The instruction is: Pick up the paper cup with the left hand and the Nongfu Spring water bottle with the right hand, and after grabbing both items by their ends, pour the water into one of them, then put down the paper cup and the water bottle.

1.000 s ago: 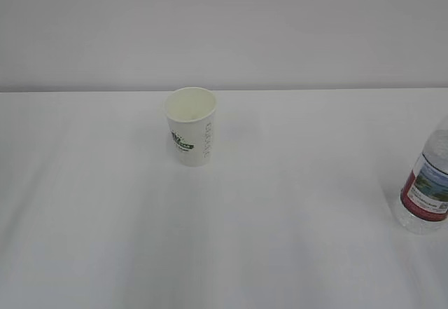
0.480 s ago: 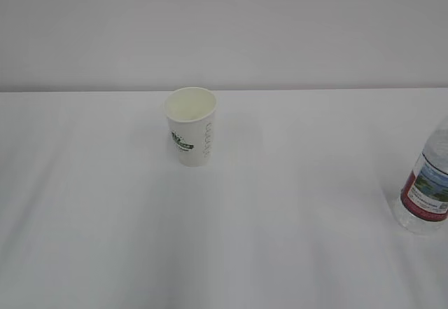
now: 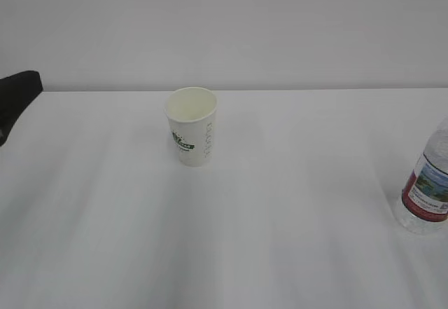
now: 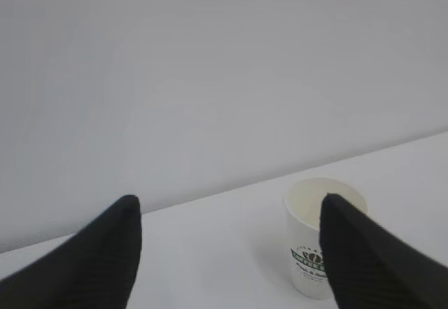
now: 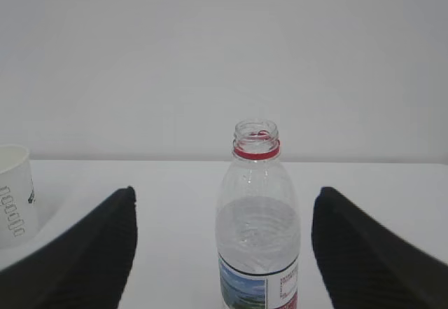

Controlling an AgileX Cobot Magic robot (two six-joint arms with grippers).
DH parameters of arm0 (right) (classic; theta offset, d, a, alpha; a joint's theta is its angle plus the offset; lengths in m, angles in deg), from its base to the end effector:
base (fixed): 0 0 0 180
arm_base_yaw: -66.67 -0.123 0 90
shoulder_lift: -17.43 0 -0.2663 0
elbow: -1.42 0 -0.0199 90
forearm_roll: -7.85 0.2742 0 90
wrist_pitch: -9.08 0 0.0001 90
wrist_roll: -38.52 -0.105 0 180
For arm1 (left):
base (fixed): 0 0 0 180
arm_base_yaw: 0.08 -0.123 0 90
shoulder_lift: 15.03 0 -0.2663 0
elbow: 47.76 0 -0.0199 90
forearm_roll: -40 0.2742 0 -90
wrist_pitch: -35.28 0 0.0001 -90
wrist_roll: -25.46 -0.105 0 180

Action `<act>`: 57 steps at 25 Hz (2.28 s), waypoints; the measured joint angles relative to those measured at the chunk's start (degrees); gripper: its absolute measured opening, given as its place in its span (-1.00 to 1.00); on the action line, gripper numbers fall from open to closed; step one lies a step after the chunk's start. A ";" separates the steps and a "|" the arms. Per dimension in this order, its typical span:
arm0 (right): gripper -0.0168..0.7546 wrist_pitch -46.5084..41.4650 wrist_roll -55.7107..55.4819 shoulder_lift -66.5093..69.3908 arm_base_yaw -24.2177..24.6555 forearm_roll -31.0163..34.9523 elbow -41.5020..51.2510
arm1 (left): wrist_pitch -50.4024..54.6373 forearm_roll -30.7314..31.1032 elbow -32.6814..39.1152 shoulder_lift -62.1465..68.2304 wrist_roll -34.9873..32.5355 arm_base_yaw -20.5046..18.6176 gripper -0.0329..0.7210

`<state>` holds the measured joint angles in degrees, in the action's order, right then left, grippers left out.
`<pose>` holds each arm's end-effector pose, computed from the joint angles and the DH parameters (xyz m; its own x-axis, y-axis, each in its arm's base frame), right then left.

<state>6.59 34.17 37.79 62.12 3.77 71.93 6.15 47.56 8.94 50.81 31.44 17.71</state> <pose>0.1292 0.0100 0.2251 -0.0587 0.0001 -0.9983 -0.0760 0.9971 0.0046 0.2240 -0.0789 0.2285 -0.0561 0.0296 -0.9980 0.3664 0.9304 0.0070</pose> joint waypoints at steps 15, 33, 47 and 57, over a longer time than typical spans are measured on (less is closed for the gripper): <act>0.56 16.69 -0.99 25.91 0.00 0.00 0.27 | -3.32 -0.34 0.00 1.22 0.00 1.09 0.62; 0.57 38.87 -1.12 47.46 0.00 1.07 5.50 | -10.02 -0.38 0.00 14.13 0.00 1.09 0.62; 0.57 66.38 -1.12 75.11 0.00 4.66 6.46 | -16.66 0.06 0.00 24.17 0.00 1.09 0.62; 0.57 67.72 -1.21 84.69 0.00 5.09 6.46 | -21.38 2.57 0.00 29.46 1.01 1.09 0.62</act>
<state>74.31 32.96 122.48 62.12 8.87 78.39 -15.23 50.12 8.94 80.26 32.45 18.80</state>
